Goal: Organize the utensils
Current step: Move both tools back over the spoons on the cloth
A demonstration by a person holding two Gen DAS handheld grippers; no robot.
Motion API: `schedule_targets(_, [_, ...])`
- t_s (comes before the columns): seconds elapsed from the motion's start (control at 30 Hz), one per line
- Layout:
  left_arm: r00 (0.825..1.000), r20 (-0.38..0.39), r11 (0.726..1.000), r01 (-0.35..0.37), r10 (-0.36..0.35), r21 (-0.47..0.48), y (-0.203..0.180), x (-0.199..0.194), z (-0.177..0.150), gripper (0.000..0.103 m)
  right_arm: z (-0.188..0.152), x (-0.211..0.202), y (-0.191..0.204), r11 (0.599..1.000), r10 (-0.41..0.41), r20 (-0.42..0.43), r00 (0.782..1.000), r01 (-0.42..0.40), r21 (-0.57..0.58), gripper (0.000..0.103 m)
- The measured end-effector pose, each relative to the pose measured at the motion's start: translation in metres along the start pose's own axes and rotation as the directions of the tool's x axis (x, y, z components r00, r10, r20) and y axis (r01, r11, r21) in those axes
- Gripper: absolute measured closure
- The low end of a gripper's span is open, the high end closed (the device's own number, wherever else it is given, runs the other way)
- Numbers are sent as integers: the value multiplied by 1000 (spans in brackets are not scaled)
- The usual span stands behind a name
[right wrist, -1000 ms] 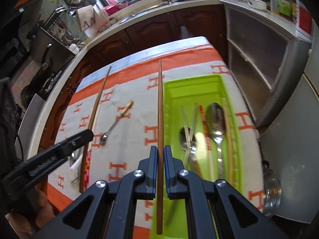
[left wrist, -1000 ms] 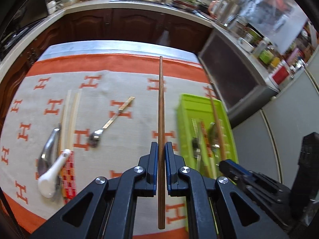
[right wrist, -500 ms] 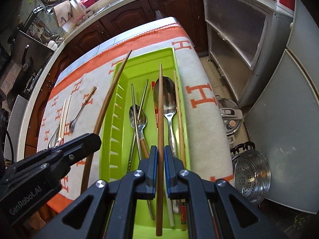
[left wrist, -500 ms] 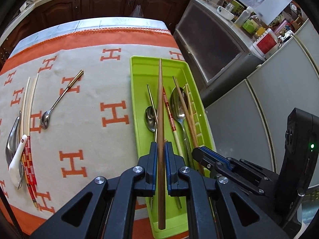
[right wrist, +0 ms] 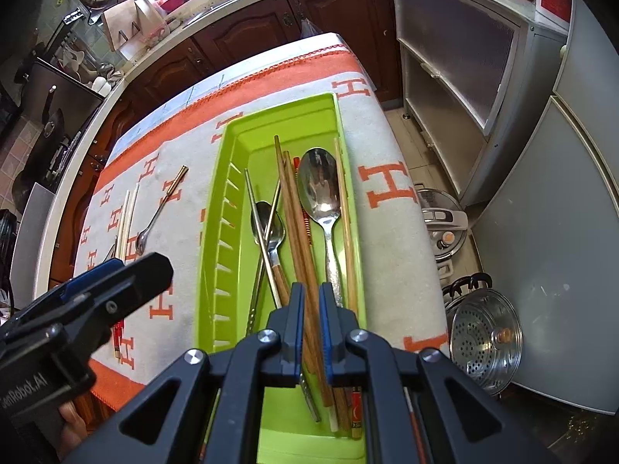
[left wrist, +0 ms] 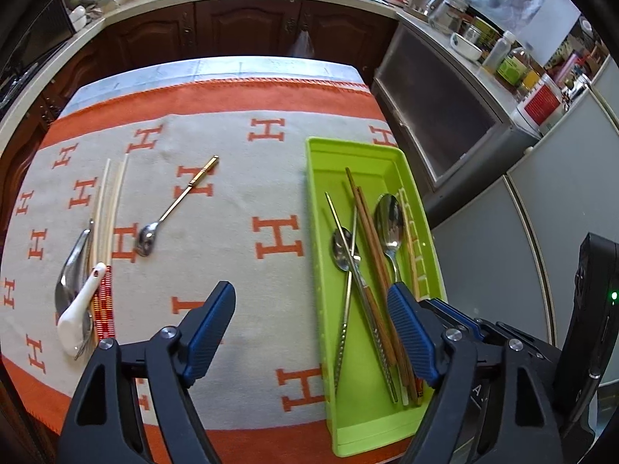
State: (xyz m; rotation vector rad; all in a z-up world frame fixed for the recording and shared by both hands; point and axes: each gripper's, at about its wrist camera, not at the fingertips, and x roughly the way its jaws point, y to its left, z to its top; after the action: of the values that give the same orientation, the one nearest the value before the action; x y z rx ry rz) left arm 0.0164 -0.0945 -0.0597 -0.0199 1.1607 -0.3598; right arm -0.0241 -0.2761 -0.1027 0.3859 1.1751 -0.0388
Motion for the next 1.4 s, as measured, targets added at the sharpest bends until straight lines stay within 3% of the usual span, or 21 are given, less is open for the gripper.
schedule_targets(0.2, [998,39,999,-41,42,-31,15,-21,4,22,0,-7,14,999,18,1,1000,-18,-36,95])
schedule_targets(0.37, [991,95,995,-89,92,-41,27,-49,6,13,4,-15,31,996,47,18,999,-46,-71,95])
schedule_targets(0.6, [969,178,983,-159,174,-95,53,-91,5,4,15,-27,67,986,107,51,993,-99,-138,95])
schedule_targets(0.93, [936,186,950,-275,300,-152,91,-115,2,3,21,-35,127,957,180,61,982,-160,-244,95])
schedule_targets(1.2, [942,205,954,-228,267,-192,134,-126,-1,3,16,-25,169,936,210,19,977,-195,-293,95])
schedule_targets(1.27, [936,212,953,-244,279,-177,143,-127,-3,3,14,-23,180,931,212,12,977,-198,-308,95])
schedule_targets(1.4, [943,149,951,-279,298,-135,162,-114,-9,3,10,-22,196,924,209,13,978,-193,-330,95])
